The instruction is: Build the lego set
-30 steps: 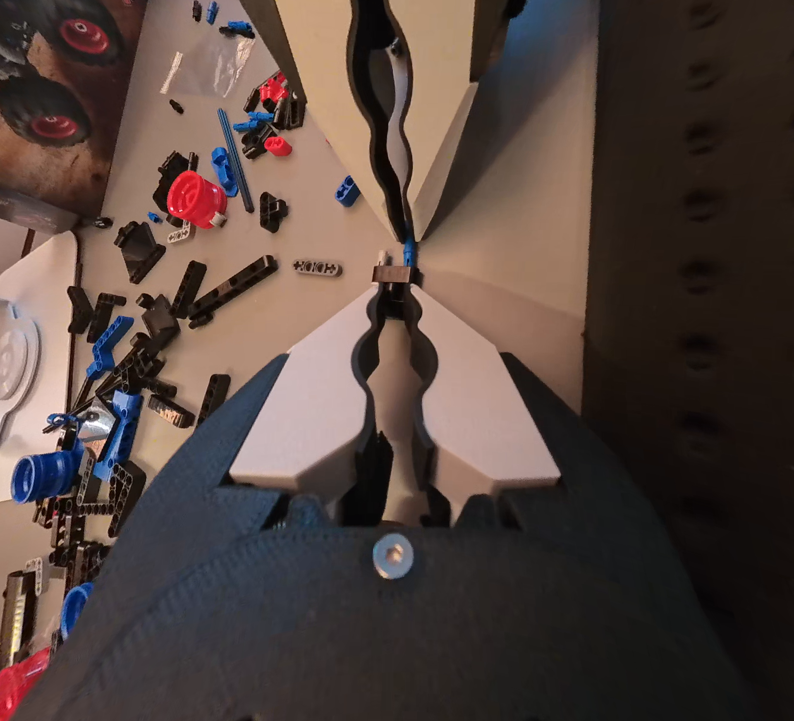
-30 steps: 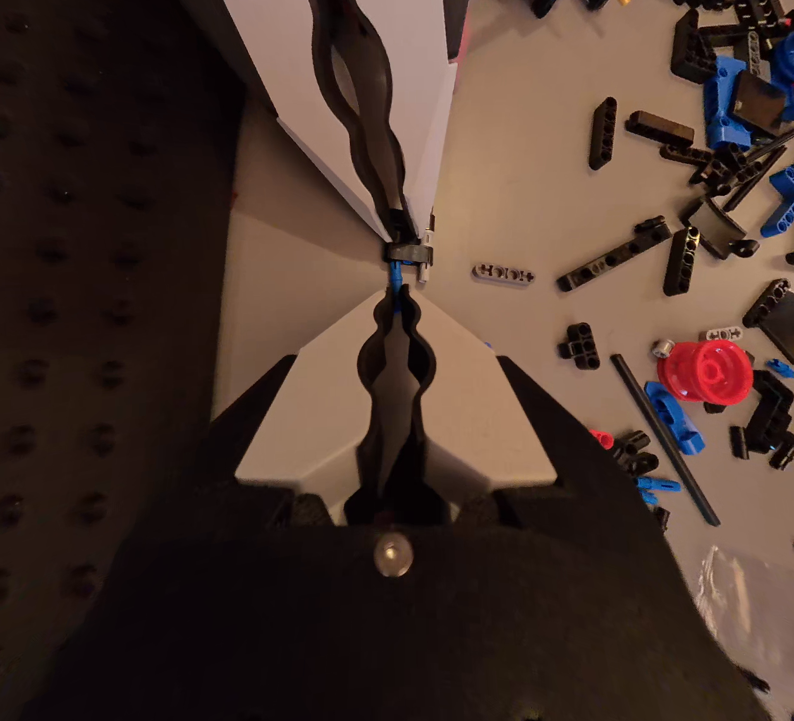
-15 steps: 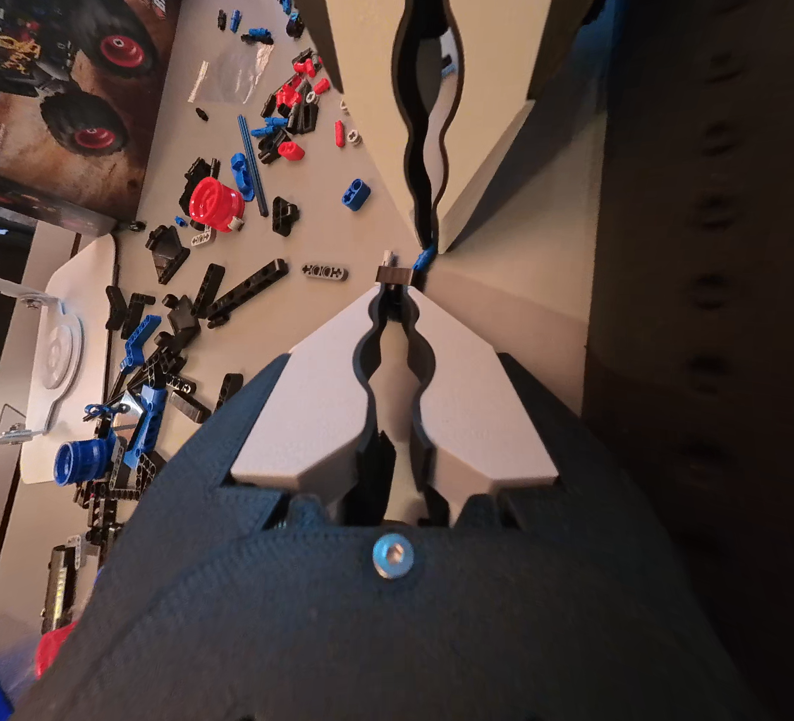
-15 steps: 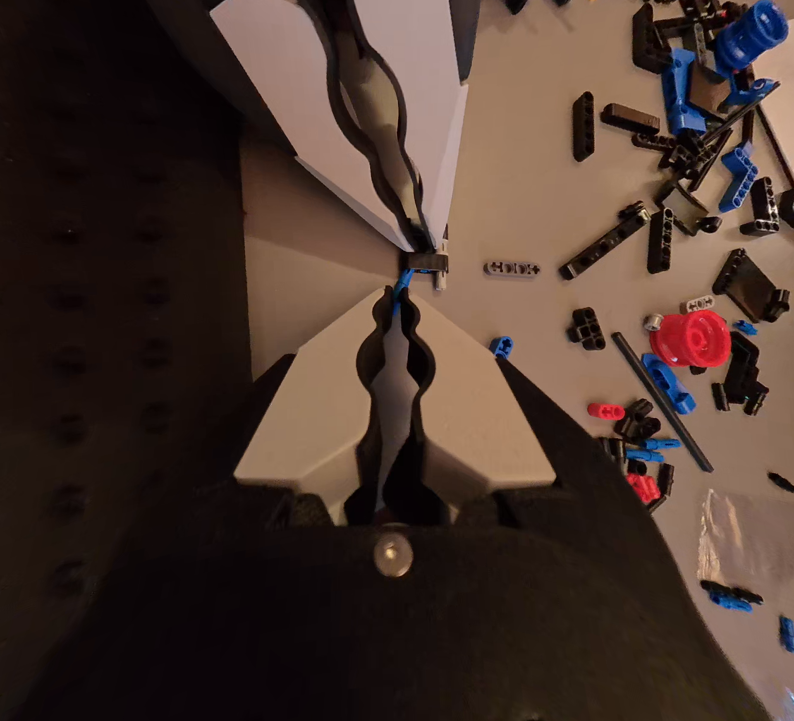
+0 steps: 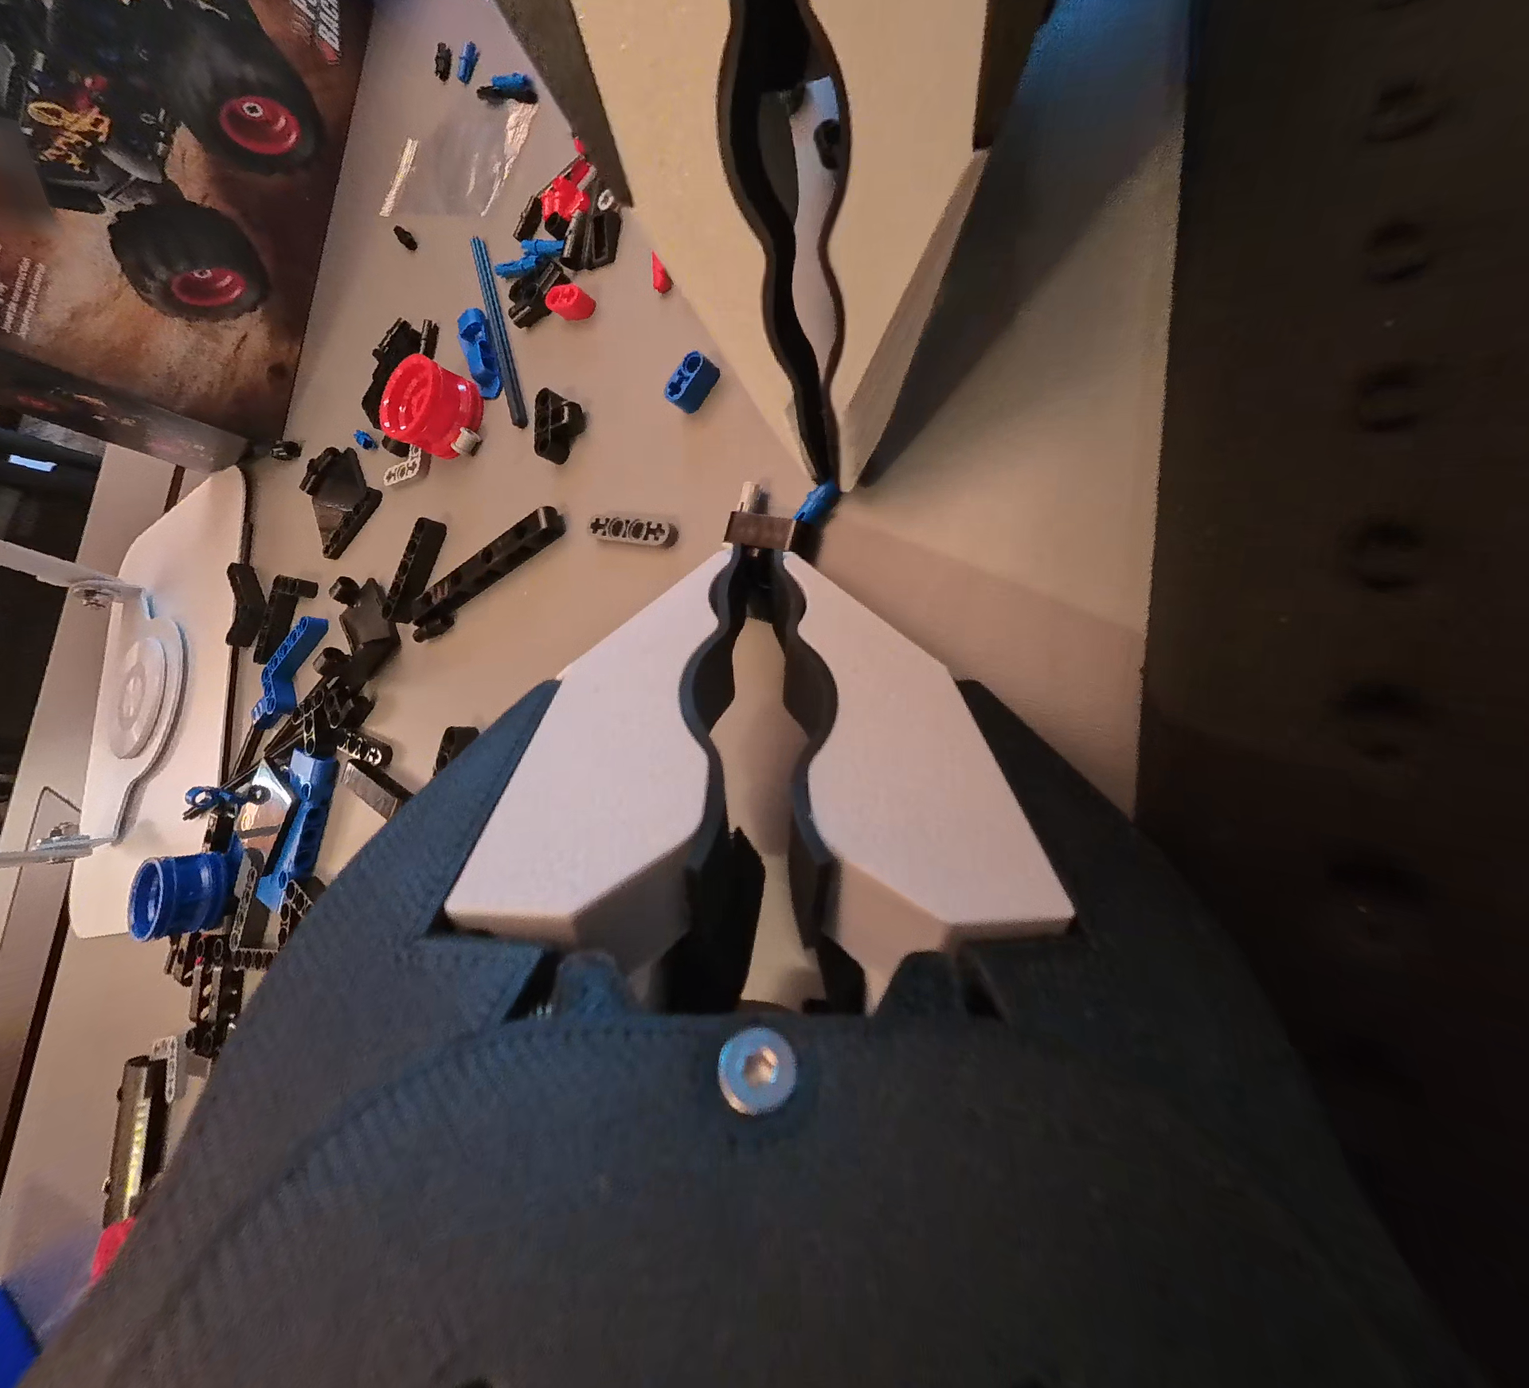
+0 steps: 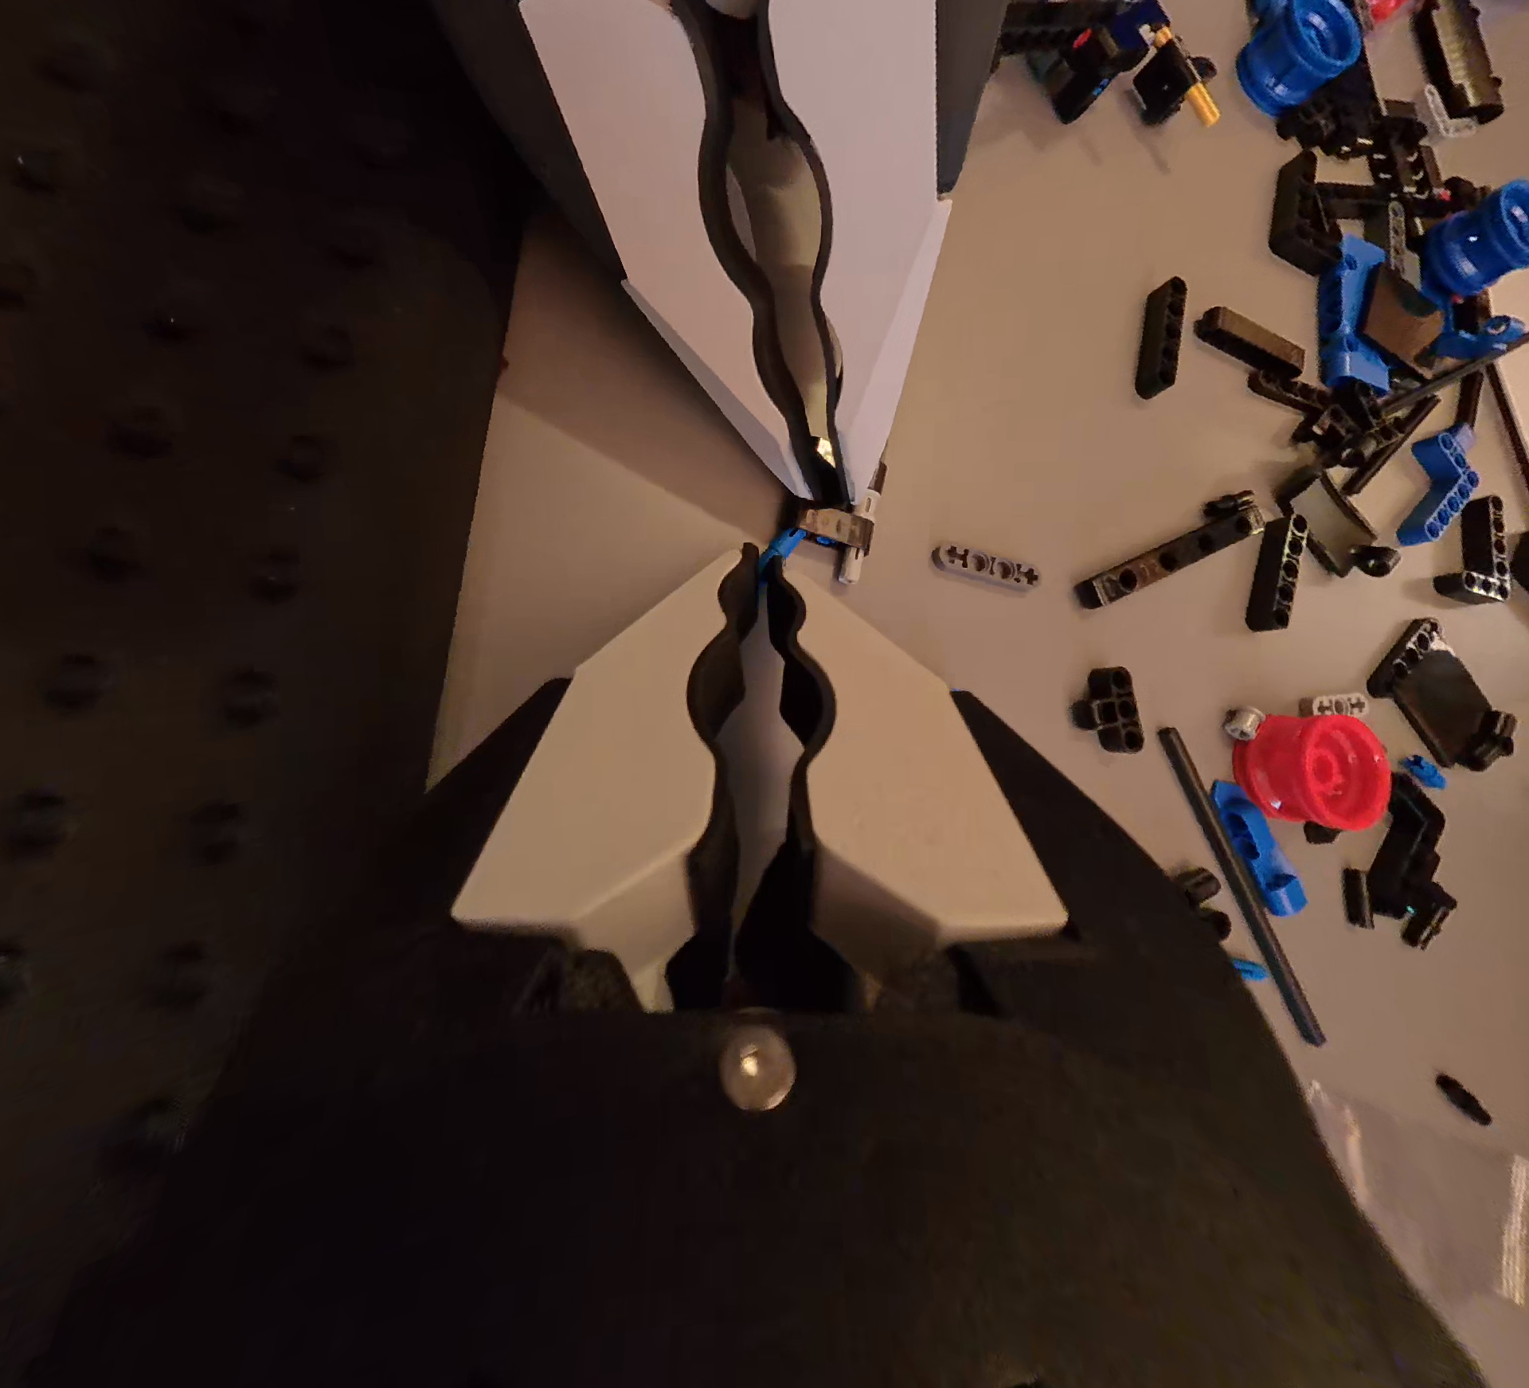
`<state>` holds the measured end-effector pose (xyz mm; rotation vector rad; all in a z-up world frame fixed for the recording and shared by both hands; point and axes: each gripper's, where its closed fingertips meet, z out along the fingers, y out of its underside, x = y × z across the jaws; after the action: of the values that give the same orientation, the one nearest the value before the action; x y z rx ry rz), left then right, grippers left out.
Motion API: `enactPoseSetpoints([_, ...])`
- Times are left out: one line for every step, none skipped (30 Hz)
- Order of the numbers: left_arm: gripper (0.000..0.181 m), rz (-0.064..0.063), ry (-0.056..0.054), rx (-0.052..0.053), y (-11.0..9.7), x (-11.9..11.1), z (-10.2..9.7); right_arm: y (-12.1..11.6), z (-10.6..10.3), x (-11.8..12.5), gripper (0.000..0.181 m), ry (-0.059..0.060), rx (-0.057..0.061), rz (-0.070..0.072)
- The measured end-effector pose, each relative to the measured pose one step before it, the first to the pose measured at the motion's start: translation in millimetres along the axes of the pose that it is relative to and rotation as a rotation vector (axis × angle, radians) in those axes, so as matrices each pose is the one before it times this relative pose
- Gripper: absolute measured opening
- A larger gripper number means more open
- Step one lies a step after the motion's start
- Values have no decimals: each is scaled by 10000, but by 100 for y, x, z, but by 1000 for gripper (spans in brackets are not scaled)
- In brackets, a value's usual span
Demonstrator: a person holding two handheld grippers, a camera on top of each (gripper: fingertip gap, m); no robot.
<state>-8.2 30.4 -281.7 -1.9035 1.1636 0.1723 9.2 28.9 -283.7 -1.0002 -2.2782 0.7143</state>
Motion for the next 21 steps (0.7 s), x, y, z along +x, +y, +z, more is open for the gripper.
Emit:
enactPoseSetpoints([2, 4, -11, 28, -72, -105, 192, -57, 1, 59, 0, -167, 78, 0])
enactPoseSetpoints([2, 19, -18, -8, -49, -109, 230, -5, 23, 44, 0, -168, 24, -37])
enactPoseSetpoints([2, 14, -9, -3, -63, -118, 196, -22, 32, 38, 0, -106, 6, -87])
enactPoseSetpoints([2, -5, 7, 13, -34, -46, 142, -38, 55, 48, 0, -58, -3, -106])
enactPoseSetpoints([2, -5, 19, 23, -12, -63, 142, -7, 18, 35, 0, -76, 11, -70])
enactPoseSetpoints([2, -15, 7, 17, -27, -61, 117, 26, -25, 28, 0, -73, 22, -23])
enactPoseSetpoints([2, 31, -7, -2, -26, -19, 99, 11, -8, 43, 0, -32, 28, 12])
enactPoseSetpoints([2, 29, -11, 5, -11, -50, 86, 16, -7, 12, 0, -19, 4, 50])
enactPoseSetpoints([2, -5, 3, 17, -15, -13, 37, -2, -13, 19, 0, -4, -34, 124])
enactPoseSetpoints([2, 4, 12, 7, -25, 8, 9, -4, -8, 13, 0, 53, -74, 159])
enactPoseSetpoints([2, -4, 13, -4, -14, 33, -10, -1, -38, 15, 0, 161, -136, 89])
enactPoseSetpoints([3, 20, -3, -8, 11, 87, -62, 2, -75, 27, 0, 217, -149, 74])
enactPoseSetpoints([3, 26, -3, -6, 11, 27, -82, -17, -66, -98, 0, 120, -70, 161])
enactPoseSetpoints([3, 1, 6, -1, -23, 78, -120, 14, -57, -179, 0, 37, -14, 222])
enactPoseSetpoints([3, -5, 9, -4, -5, 104, -117, 7, -18, -63, 0, 91, -10, 255])
enactPoseSetpoints([3, 1, 5, -2, 34, 93, -107, 1, -24, -34, 0, 78, -12, 262])
enactPoseSetpoints([3, 11, 2, 0, 44, 99, -101, -22, -63, -48, 0, 60, 10, 219])
enactPoseSetpoints([3, 10, -4, -1, 59, 33, -97, -5, -53, -3, 3, 87, 35, 198])
enactPoseSetpoints([3, -6, 4, -4, 67, 55, -152, 135, -1, 12, 6, 59, -4, 233])
enactPoseSetpoints([3, -9, 11, -6, 51, 68, -170, 239, 31, 31, 8, 29, -59, 249])
enactPoseSetpoints([3, -3, 3, -6, 33, 102, -144, 147, 20, 48, 8, 40, -12, 173])
